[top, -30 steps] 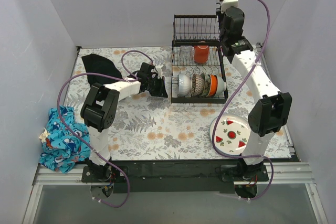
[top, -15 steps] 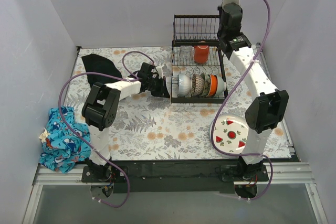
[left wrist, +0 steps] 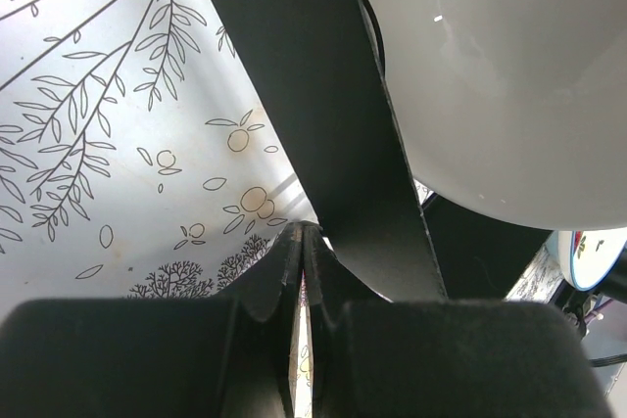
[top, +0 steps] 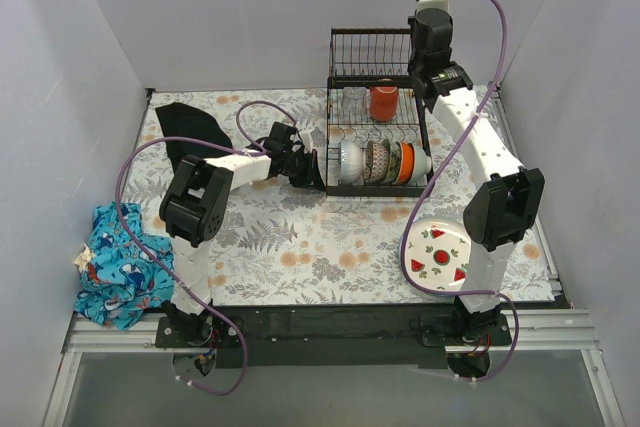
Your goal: Load the mixed dishes into the dish rack
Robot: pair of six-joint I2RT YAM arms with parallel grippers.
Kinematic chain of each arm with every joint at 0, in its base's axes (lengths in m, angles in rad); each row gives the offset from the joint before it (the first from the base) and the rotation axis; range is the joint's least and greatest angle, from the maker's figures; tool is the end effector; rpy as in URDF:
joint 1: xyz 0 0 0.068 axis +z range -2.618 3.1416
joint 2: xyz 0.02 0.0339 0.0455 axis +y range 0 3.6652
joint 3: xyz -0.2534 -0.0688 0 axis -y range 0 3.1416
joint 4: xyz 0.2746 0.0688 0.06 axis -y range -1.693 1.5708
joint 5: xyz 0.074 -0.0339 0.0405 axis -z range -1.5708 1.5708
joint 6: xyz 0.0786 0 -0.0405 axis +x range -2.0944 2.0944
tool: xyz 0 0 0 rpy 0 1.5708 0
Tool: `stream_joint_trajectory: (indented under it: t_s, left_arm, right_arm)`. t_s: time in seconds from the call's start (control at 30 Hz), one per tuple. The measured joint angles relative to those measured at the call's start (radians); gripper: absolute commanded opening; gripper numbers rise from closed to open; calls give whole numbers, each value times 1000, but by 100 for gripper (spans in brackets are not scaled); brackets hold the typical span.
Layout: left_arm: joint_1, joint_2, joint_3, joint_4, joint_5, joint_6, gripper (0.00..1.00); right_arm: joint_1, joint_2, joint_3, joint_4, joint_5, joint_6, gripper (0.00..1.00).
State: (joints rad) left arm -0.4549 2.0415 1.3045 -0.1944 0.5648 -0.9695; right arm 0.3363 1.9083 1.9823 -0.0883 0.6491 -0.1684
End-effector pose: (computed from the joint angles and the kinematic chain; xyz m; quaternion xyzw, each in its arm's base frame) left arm 0.3969 -0.2409 0.0866 -0.1473 0.9040 -0.3975 0.0556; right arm 0.4970 0.1234 0.4308 0.0483 0.7095 -0.1705 0.6821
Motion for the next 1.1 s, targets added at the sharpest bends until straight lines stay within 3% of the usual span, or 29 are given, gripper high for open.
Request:
stream_joint_trajectory:
  t_s: [0.47, 0.5, 0.63, 0.73, 0.77, 0.8, 0.9, 1.1]
  left_arm:
    - [0, 0, 0, 0, 0, -6, 0]
    - [0, 0, 0, 0, 0, -6, 0]
    - [0, 0, 0, 0, 0, -6, 0]
    - [0, 0, 0, 0, 0, -7, 18]
    - [0, 0, 0, -2, -5, -5, 38]
    - [1, 0, 0, -5, -11, -4, 45]
    - [14, -5, 6, -27, -12, -21, 57]
    - [27, -17, 35, -102, -18, -32, 65]
  right_arm:
    - [24, 79, 21, -11, 63, 3, 4]
    - [24, 84, 25, -10, 62, 3, 18]
    - [25, 84, 25, -6, 55, 0, 54]
    - [30, 78, 26, 12, 47, -9, 66]
    - [32, 70, 26, 11, 38, -11, 69]
    - [33, 61, 26, 6, 31, -12, 74]
    - [35, 21, 29, -45, 10, -16, 80]
    - [37, -105, 52, -206, -9, -19, 84]
